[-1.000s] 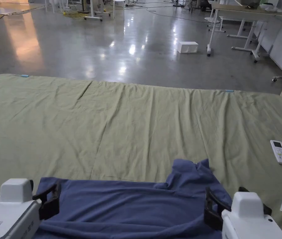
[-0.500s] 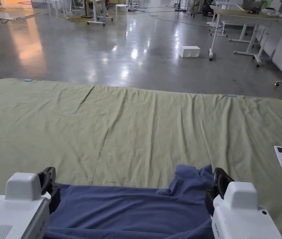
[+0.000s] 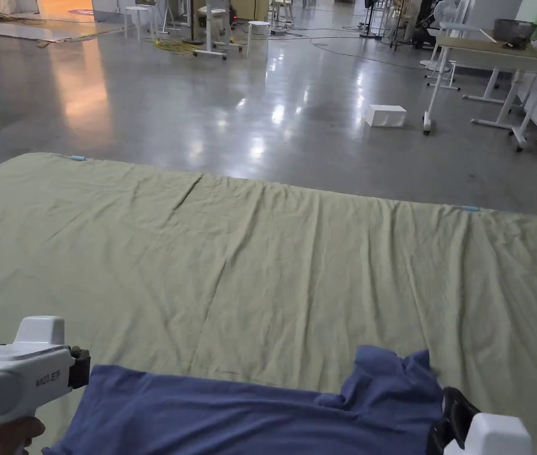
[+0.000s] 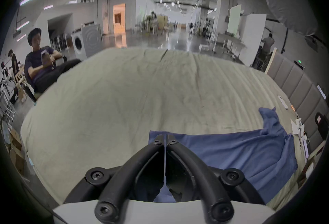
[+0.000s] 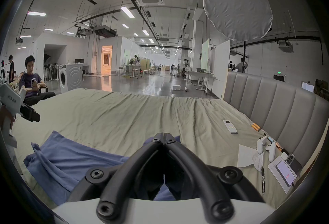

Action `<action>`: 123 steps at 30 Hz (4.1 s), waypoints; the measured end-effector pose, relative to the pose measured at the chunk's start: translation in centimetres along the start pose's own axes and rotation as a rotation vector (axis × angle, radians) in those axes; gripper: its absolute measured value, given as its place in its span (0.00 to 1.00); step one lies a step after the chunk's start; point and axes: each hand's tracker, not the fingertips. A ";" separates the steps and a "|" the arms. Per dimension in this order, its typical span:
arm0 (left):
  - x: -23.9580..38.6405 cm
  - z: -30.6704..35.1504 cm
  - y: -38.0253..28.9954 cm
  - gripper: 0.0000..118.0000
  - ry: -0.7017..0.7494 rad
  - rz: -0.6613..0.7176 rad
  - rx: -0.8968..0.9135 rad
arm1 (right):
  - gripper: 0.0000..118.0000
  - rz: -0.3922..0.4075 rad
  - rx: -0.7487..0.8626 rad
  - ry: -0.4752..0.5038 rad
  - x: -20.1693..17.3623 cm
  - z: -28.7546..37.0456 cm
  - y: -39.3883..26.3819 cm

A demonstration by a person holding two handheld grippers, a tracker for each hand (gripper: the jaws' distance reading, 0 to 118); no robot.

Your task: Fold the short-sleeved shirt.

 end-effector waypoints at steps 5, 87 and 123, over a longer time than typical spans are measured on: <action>-1.0 -5.3 2.0 0.37 0.008 0.006 -0.111 | 0.00 0.000 -0.058 -0.017 0.6 -1.1 -1.2; -3.6 5.5 -6.8 0.06 -0.123 -0.103 -0.042 | 0.01 0.001 -0.639 0.104 10.1 0.8 -3.5; 1.8 7.8 -8.7 0.63 -0.055 -0.140 0.157 | 0.81 0.059 -0.274 -0.015 4.7 3.7 -3.1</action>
